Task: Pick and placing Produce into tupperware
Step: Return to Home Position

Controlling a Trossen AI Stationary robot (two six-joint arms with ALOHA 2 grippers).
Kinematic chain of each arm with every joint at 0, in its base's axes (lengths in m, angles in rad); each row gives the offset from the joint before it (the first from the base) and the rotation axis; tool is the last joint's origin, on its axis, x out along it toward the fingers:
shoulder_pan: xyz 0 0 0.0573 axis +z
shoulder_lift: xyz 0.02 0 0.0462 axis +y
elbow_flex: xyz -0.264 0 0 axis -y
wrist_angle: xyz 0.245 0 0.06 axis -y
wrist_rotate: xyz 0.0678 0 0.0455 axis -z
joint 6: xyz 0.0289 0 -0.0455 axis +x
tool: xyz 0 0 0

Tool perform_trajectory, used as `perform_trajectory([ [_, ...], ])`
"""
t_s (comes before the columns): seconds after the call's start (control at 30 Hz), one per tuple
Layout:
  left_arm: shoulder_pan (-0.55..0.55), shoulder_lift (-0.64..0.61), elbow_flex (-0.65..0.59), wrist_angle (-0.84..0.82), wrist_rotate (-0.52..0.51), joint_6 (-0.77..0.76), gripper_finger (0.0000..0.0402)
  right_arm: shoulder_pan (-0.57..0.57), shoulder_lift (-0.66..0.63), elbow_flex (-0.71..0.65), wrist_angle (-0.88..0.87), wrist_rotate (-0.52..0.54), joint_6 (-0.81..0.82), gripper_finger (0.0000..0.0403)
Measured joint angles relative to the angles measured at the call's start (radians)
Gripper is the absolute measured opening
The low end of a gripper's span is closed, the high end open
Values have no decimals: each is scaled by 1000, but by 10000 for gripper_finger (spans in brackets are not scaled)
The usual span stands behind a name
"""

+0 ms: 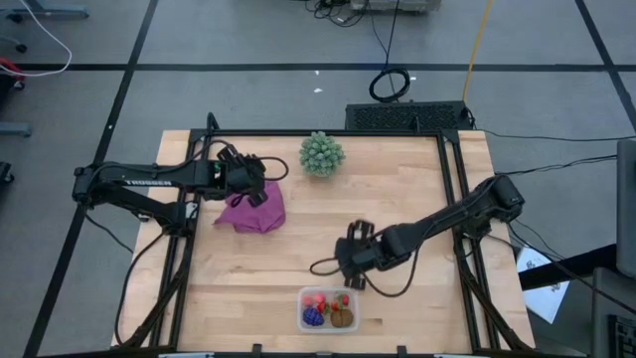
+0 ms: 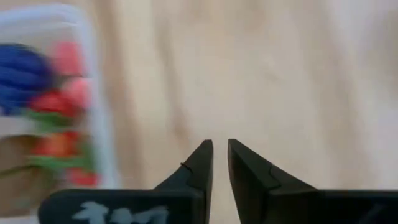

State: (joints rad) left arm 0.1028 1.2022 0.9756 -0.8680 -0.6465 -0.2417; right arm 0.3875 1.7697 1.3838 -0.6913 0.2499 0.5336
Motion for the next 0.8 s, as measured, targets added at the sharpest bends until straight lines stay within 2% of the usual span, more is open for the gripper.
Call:
perform_trajectory([
  [0.17,-26,0,0,0,79,-23,230,-54,-55,0,-206,114,-15,22],
  [0.43,-51,0,0,-2,81,-48,230,-173,-137,-12,-507,121,12,8],
  [0.6,-31,-3,0,-2,81,-7,230,-241,-248,-98,-524,121,-4,8],
  [0.8,36,-95,-2,10,85,18,230,-304,-485,-268,-457,122,3,8],
])
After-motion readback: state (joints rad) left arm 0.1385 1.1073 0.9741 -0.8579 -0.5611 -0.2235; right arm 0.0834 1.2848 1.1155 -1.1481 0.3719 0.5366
